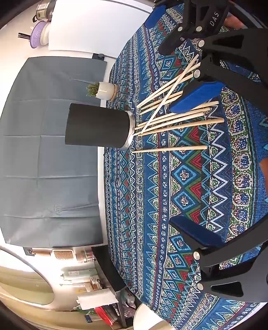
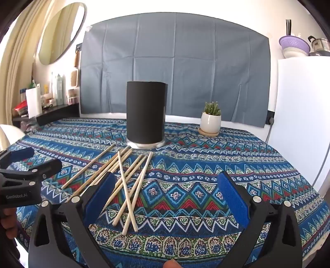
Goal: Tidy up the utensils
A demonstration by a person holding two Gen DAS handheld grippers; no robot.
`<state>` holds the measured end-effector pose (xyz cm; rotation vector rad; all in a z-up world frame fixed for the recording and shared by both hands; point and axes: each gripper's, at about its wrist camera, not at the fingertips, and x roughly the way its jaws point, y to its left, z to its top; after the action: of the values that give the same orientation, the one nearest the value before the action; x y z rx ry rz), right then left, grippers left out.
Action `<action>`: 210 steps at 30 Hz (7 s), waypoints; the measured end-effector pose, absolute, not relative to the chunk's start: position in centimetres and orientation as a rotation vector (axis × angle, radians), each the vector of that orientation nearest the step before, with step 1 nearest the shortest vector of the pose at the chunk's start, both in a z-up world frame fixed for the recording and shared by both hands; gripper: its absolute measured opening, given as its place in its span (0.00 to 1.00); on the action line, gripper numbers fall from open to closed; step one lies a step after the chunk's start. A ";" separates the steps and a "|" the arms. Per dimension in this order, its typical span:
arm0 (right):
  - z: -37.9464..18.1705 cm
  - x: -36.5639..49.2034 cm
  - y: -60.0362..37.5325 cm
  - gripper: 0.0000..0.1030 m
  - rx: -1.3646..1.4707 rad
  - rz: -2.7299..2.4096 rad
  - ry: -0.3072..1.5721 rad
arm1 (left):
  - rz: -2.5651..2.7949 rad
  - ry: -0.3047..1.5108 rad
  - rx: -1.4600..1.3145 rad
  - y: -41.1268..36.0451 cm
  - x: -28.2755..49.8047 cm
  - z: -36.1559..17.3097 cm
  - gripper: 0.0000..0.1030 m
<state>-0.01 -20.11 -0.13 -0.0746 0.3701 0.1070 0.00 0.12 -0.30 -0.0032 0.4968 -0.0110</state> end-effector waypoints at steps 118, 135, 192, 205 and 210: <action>-3.4 14.5 -21.6 0.94 -0.099 0.227 1.049 | -0.247 0.987 0.146 2.9 14.5 -2.7 0.96; -1.8 16.4 -22.6 0.44 -0.142 0.307 1.058 | -0.342 1.064 0.218 1.8 19.4 -1.7 0.70; 17.2 21.5 -22.6 0.05 0.319 0.541 0.033 | -0.549 0.076 -0.248 -0.1 21.8 18.0 0.05; 13.3 23.8 -21.0 0.05 0.314 0.490 -0.015 | -0.553 -0.002 -0.231 -1.6 22.3 15.5 0.05; 12.3 24.7 -21.2 0.05 0.336 0.513 0.021 | -0.557 0.003 -0.235 -1.7 23.3 14.4 0.05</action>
<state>24.73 -21.15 12.31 0.3358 0.0211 0.5126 23.34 -1.72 14.36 -0.2355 0.0026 -0.5572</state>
